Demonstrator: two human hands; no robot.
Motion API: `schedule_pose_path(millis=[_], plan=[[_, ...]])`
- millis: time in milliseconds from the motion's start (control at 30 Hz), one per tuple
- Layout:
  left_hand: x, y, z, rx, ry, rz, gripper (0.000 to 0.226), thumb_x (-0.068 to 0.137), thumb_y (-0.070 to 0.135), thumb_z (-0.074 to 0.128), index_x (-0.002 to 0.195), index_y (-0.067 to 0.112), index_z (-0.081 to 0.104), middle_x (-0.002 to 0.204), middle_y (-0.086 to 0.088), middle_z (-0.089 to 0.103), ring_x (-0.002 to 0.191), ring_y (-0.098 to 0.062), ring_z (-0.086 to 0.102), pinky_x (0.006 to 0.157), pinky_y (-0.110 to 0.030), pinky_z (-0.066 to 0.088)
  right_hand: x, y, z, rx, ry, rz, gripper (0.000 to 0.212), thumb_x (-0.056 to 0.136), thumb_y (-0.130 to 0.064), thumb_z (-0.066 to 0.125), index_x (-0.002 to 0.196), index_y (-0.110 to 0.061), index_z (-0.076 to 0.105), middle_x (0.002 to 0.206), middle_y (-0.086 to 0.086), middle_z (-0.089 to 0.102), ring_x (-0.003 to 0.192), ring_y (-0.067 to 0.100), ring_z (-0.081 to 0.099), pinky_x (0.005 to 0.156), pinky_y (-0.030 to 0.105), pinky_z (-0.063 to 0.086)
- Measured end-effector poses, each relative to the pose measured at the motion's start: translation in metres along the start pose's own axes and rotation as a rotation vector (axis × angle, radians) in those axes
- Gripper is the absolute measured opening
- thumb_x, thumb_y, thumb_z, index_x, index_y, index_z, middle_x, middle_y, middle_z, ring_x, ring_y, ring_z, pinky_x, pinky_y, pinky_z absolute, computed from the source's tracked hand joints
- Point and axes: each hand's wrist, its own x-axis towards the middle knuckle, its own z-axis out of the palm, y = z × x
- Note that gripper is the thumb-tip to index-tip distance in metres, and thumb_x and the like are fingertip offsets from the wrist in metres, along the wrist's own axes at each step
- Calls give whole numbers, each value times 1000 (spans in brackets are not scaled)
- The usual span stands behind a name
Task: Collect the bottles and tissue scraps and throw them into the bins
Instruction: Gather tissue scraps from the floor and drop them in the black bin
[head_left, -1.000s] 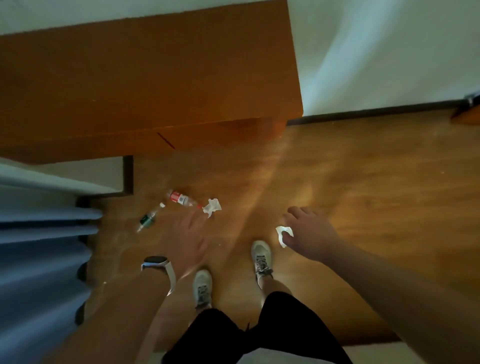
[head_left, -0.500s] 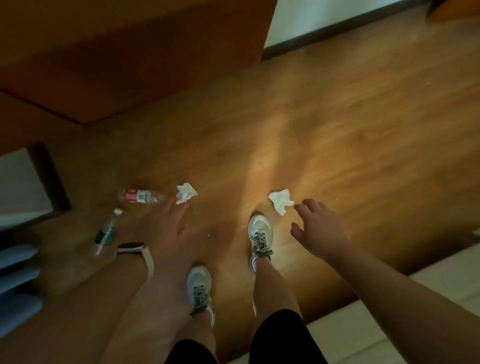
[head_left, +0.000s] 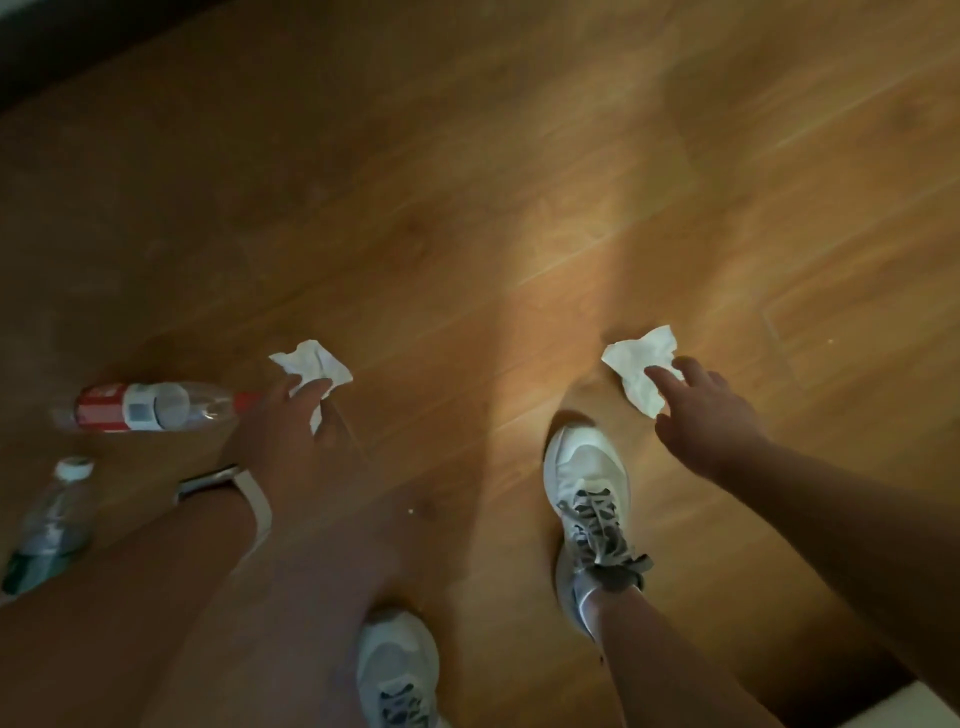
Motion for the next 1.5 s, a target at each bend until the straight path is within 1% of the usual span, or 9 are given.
schedule_pose_path(millis=[200,367,467,600,767,967,1167,1333,1500], plan=[[47,-28,52,58,64,-97,56,87,16,65,140,14,48,143,-19,43,130,-40,39,102,-51,36,52,-2,56,104,43,19,72,82,-15,64,145,-31,33,147,16,27,119,44,42,85,50,47],[63,-35,79,-54,116,-187,45,90,18,65,134,9,56,141,-26,41,126,-46,41,106,-50,35,73,-10,78,146,91,44,60,79,-5,54,131,-34,45,132,12,36,111,42,44,84,49,46],[63,-36,87,-86,147,-190,39,86,11,65,124,7,62,125,-29,49,115,-47,48,100,-51,41,82,-12,80,184,111,64,53,80,-4,49,124,-34,51,118,12,41,104,40,45,81,44,43],[64,-36,89,-50,126,-178,26,86,8,56,110,0,66,111,-27,55,105,-44,51,91,-45,42,91,-13,72,177,144,-82,32,80,-7,58,111,-16,61,102,18,50,85,43,55,72,41,48],[53,-16,78,-82,113,-158,14,88,7,56,96,-2,63,101,-22,59,97,-39,53,80,-40,40,85,-29,58,188,219,-229,23,80,-4,61,102,-4,64,102,21,56,78,41,59,66,40,50],[25,21,22,-99,140,-63,12,86,3,60,93,-6,64,97,-24,59,92,-39,55,75,-38,38,43,-54,24,283,245,-277,24,82,-6,61,106,-8,63,104,14,56,78,32,57,68,37,50],[0,57,-64,-150,175,39,13,85,4,61,98,2,64,102,-19,60,94,-38,57,79,-43,46,-23,-77,-45,414,409,-370,23,78,0,60,100,-8,63,95,9,56,68,23,54,58,33,48],[-30,111,-139,-228,225,176,10,88,12,61,97,10,65,104,-9,61,89,-30,60,76,-44,51,-86,-80,-111,506,498,-325,26,75,2,61,97,-12,63,90,4,54,64,22,51,49,36,48],[-76,171,-203,-344,281,294,8,87,14,61,92,10,66,98,-5,61,84,-26,59,70,-39,50,-154,-80,-173,537,498,-218,22,82,-10,62,102,-18,63,96,-8,49,72,17,52,58,34,48]])
